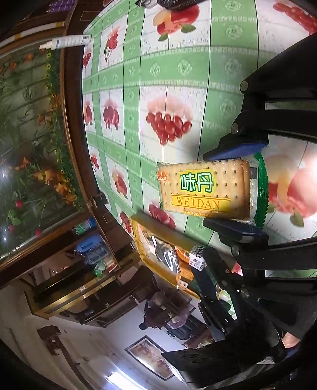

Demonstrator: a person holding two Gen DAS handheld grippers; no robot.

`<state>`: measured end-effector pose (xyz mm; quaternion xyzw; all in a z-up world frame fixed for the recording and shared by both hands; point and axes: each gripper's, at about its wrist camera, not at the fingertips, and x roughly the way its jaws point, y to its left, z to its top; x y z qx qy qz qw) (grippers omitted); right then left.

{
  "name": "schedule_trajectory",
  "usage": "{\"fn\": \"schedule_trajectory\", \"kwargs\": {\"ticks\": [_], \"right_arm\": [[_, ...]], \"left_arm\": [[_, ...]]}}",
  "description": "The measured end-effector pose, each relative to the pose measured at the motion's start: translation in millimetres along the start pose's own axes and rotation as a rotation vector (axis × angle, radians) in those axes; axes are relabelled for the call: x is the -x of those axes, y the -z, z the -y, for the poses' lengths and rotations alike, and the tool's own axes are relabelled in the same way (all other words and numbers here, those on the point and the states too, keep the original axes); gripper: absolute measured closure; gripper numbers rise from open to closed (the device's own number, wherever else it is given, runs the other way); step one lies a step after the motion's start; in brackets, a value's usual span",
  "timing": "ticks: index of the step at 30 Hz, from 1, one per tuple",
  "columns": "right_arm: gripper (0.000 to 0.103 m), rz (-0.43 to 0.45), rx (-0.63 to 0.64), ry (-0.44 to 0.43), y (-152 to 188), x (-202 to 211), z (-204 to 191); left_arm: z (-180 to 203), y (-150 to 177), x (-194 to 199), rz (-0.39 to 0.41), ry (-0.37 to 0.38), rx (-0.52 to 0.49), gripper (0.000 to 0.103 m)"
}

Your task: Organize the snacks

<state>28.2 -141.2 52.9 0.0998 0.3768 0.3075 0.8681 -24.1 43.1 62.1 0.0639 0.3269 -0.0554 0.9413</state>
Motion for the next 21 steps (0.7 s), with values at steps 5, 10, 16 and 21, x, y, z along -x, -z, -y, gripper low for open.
{"fn": "schedule_trajectory", "kwargs": {"ticks": [5,10,16,21], "right_arm": [[0.057,-0.012,0.015,-0.025,-1.3,-9.8,-18.6],[0.057,-0.028,0.041,-0.046,-4.5,-24.3,-43.4],[0.057,-0.053,0.100,-0.077,-11.3,-46.0,-83.8],[0.057,-0.084,0.161,-0.099,-15.2,-71.0,-123.0]], "left_arm": [[-20.6,2.0,5.0,0.010,-0.018,0.041,0.071],[-47.5,4.3,9.4,0.024,-0.043,0.094,0.071],[-89.4,10.8,10.6,0.031,-0.076,0.181,0.071],[-121.1,19.6,8.8,0.028,-0.112,0.242,0.071]]}}
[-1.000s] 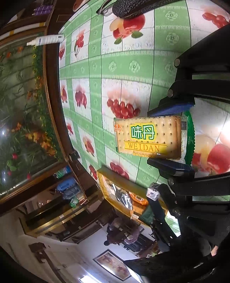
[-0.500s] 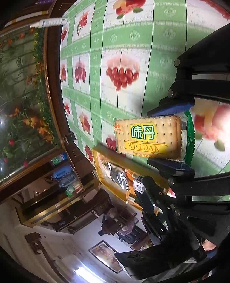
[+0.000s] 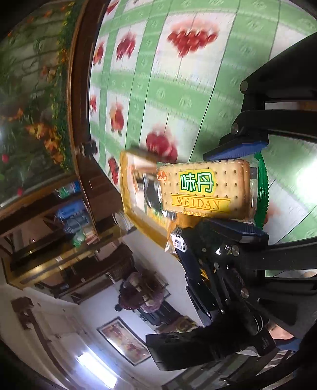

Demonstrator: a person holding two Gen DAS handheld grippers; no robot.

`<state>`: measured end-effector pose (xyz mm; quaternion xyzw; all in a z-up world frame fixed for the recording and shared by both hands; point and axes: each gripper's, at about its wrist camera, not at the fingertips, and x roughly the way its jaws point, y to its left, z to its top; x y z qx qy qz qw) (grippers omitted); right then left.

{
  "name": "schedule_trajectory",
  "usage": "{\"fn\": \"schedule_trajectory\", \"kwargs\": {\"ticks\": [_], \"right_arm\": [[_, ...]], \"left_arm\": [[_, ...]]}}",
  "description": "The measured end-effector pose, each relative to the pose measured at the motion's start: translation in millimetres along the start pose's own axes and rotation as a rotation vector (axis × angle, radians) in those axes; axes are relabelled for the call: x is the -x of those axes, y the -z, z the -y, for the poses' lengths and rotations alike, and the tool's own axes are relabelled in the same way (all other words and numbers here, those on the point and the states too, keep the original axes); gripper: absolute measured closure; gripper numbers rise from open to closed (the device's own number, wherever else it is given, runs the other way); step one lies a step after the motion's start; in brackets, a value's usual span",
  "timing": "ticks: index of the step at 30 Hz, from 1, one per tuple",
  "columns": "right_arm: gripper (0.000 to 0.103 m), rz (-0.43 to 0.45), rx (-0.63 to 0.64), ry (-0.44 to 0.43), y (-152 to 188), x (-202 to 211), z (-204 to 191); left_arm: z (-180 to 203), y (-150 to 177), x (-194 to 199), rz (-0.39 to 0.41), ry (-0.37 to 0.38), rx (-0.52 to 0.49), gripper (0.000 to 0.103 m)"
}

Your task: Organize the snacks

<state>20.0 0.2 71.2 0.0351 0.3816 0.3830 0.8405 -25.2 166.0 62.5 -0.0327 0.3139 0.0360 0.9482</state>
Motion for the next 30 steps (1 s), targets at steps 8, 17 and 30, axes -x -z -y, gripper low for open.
{"fn": "schedule_trajectory", "kwargs": {"ticks": [8,17,30], "right_arm": [[0.057,-0.042,0.003,0.016,-29.2,-55.1,-25.0],[0.057,-0.064,-0.030,0.097,-42.1,-113.9,-22.3],[0.057,-0.044,-0.039,0.118,-47.5,-127.2,-19.5]], "left_arm": [[-41.5,2.5,-19.7,-0.021,-0.039,0.089,0.071],[-46.5,-0.3,-38.7,-0.006,-0.068,0.078,0.071],[-44.0,4.1,-36.0,0.025,-0.077,0.060,0.071]]}}
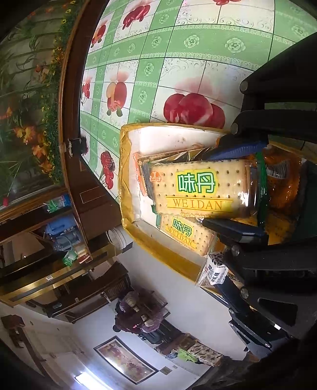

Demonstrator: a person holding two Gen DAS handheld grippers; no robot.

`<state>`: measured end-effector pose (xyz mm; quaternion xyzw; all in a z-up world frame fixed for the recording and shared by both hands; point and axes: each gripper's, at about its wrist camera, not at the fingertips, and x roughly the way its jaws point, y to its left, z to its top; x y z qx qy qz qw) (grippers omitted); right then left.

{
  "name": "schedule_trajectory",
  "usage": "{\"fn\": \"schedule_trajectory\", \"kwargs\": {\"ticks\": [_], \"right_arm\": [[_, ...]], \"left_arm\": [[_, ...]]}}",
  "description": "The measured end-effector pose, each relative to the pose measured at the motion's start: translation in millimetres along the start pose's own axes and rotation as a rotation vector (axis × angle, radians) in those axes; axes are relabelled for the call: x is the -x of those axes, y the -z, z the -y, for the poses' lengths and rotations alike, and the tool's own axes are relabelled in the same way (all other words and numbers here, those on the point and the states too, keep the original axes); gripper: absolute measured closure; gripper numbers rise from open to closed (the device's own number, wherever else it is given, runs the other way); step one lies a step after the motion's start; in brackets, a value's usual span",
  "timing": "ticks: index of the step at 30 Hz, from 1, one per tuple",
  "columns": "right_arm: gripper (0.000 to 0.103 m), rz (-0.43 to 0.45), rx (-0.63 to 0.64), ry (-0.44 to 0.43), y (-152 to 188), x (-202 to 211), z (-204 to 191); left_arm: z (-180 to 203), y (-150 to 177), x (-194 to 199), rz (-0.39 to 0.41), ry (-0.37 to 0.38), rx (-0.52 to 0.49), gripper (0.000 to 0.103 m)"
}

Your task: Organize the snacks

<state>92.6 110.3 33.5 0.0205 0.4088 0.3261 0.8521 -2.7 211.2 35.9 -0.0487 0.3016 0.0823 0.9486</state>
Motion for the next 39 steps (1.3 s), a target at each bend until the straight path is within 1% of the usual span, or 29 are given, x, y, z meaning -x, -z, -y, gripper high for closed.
{"fn": "schedule_trajectory", "kwargs": {"ticks": [4,7,10,12,15,20,22,30,39], "right_arm": [[0.057,-0.027,-0.012,0.024,3.1,-11.6,-0.1],[0.057,-0.011,0.018,0.050,5.1,-10.8,-5.0],[0.057,-0.007,-0.006,0.044,5.7,-10.1,-1.3],[0.057,0.003,0.007,0.054,7.3,-7.6,-1.9],[0.057,0.011,0.012,0.050,9.2,-5.0,-1.6],[0.057,0.017,0.010,0.048,9.6,-2.9,-1.8],[0.054,0.018,0.006,0.040,9.2,-2.3,-1.2],[0.054,0.041,-0.010,0.029,6.0,8.4,3.4],[0.049,0.059,-0.008,0.016,4.9,24.1,0.0]], "left_arm": [[0.7,0.0,0.1,0.001,-0.002,-0.004,0.071],[0.0,-0.1,0.6,0.000,0.002,0.000,0.071],[0.4,0.6,1.7,0.003,0.004,-0.004,0.071],[1.7,1.0,1.9,0.005,0.007,-0.012,0.071],[5.3,1.3,2.5,0.010,0.004,-0.033,0.071],[4.6,0.8,1.9,0.010,0.006,-0.032,0.071],[5.6,0.8,2.4,0.012,0.002,-0.037,0.071],[11.4,1.2,2.0,0.018,-0.003,-0.062,0.071],[15.3,0.6,2.4,0.030,-0.010,-0.078,0.071]]}}
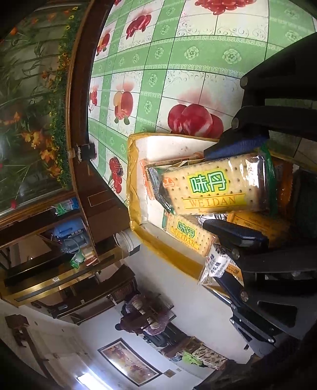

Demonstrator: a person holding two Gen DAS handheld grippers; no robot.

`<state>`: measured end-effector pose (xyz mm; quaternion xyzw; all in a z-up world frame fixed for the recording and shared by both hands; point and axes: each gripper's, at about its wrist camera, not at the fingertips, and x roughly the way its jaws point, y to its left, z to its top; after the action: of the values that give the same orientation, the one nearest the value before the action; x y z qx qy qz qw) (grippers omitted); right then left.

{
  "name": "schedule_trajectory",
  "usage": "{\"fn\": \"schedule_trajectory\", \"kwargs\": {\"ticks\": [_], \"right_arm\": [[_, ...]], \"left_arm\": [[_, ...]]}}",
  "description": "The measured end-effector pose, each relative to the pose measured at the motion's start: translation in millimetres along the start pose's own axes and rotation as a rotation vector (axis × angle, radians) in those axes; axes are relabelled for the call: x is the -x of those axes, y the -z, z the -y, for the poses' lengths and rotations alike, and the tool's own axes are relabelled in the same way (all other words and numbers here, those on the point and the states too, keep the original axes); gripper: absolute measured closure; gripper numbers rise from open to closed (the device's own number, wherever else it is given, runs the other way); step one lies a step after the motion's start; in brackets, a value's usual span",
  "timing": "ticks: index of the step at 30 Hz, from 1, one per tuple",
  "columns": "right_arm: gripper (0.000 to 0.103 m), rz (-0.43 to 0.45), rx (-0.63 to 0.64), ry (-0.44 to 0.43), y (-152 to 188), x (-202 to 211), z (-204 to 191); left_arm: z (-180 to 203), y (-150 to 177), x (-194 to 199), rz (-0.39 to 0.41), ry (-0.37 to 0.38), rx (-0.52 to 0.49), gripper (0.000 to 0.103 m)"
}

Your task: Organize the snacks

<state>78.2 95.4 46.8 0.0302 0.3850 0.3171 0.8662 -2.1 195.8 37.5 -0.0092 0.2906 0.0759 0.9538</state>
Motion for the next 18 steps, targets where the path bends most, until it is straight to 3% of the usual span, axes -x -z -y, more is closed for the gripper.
{"fn": "schedule_trajectory", "kwargs": {"ticks": [10,18], "right_arm": [[0.045,0.048,-0.043,-0.027,21.4,61.3,32.7],[0.045,0.026,0.000,-0.090,21.5,67.5,40.7]], "left_arm": [[11.1,0.2,5.8,0.037,0.000,-0.046,0.066],[15.8,-1.2,1.9,0.010,-0.031,-0.010,0.058]]}}
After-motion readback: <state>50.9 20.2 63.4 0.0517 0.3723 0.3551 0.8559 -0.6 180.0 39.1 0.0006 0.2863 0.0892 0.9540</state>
